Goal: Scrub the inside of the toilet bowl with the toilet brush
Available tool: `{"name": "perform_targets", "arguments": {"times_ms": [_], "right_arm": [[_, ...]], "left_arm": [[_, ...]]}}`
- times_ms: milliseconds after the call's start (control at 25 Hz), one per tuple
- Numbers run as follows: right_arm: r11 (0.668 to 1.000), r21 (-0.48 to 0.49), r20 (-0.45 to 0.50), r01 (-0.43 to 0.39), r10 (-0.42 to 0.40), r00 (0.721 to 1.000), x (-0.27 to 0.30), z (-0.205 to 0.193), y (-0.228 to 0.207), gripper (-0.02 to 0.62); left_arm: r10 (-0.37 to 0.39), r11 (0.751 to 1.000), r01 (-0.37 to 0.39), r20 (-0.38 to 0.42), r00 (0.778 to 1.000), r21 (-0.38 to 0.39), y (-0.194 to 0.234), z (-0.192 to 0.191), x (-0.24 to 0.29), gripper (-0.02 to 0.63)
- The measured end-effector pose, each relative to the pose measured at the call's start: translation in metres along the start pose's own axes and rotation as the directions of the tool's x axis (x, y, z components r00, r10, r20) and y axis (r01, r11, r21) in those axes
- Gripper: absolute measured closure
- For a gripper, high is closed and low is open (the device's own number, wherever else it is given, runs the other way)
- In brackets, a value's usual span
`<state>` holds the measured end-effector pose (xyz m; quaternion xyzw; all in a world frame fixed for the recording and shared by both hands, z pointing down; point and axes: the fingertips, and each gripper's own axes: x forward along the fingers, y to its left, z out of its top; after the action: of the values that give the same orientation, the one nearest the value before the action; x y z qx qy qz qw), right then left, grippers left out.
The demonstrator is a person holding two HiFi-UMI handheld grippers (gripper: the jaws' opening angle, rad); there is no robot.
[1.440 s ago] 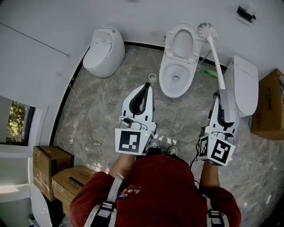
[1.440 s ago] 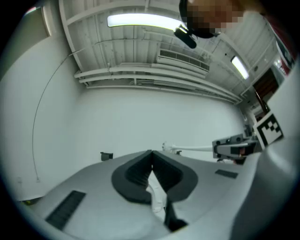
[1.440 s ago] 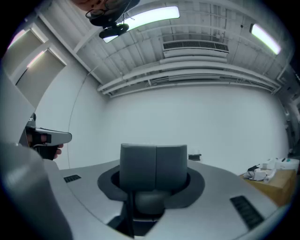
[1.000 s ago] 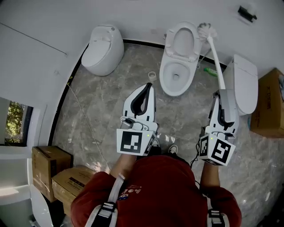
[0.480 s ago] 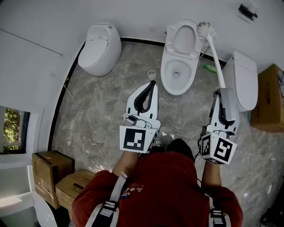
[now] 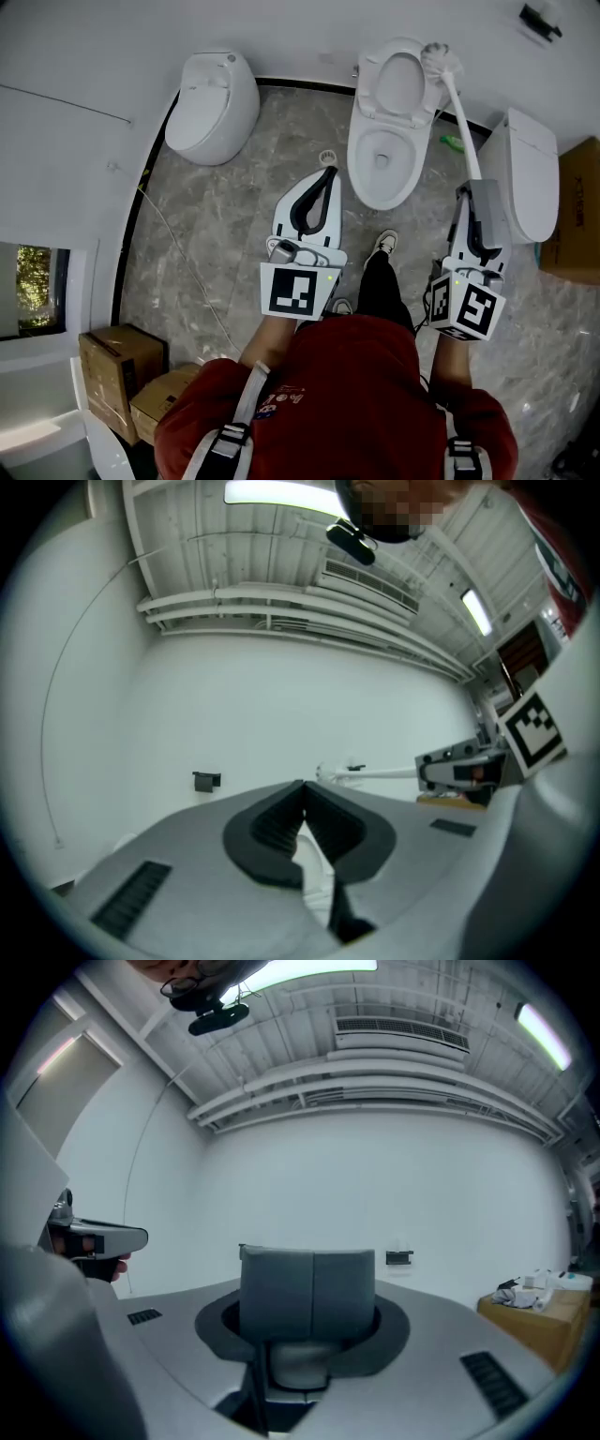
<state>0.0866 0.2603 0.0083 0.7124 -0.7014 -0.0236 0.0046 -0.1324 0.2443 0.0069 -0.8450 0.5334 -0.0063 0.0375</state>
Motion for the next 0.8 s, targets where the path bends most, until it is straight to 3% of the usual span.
{"name": "perform_targets", "arguments": {"times_ms": [480,640,800], "right_arm": [[0.998,0.06,-0.1,-0.018,0.024,0.995,0.19,-0.053,-0.059,0.446],[0.996,0.076,-0.152,-0.047,0.058,0.987,0.248,-0.083,-0.081,0.446],[0.991,0.081,-0.23,-0.109,0.125,0.965,0.285,-0.123,-0.076,0.446]], "left_arm": [[0.002,0.998,0.006,-0.115,0.993,0.066,0.019,-0.042,0.211,0.604],[0.001,0.998,0.009,-0.163,0.987,0.063,0.018,-0.066,0.279,0.604],[0.006,0.999,0.005,-0.222,0.975,0.048,0.025,-0.101,0.32,0.604]]}}
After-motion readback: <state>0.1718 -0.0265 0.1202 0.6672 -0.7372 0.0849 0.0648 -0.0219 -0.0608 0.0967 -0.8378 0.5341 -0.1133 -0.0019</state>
